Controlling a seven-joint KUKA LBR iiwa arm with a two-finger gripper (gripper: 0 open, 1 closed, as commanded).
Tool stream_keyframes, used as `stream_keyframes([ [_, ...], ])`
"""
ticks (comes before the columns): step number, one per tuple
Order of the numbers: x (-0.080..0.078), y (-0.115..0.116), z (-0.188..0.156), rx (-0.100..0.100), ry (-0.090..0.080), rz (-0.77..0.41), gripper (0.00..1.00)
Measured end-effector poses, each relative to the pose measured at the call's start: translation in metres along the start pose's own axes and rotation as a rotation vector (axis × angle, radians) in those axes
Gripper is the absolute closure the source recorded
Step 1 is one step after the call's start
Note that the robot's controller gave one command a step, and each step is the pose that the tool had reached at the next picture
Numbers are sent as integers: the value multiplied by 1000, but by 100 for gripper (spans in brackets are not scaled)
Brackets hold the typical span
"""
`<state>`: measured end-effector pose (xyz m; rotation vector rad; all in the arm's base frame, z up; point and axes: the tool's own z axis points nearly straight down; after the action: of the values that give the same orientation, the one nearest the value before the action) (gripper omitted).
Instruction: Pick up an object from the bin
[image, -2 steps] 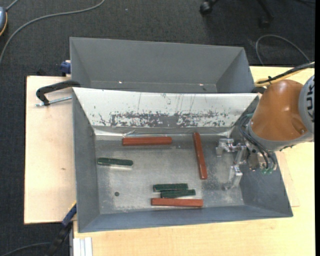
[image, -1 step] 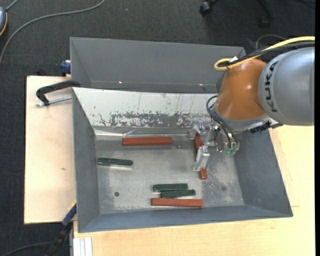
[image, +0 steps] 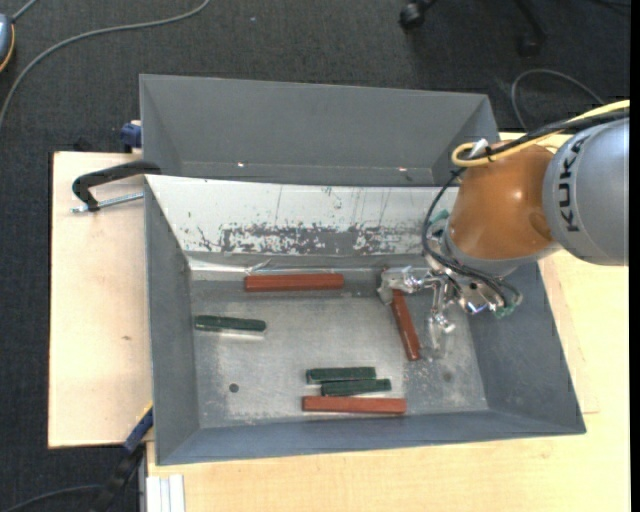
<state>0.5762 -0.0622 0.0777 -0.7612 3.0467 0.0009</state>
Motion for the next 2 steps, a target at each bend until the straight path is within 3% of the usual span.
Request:
stream_keyframes([
  [1, 51, 59, -104, 3, -5, -108, 0],
  [2, 0, 21, 9, -1, -1, -179, 0],
])
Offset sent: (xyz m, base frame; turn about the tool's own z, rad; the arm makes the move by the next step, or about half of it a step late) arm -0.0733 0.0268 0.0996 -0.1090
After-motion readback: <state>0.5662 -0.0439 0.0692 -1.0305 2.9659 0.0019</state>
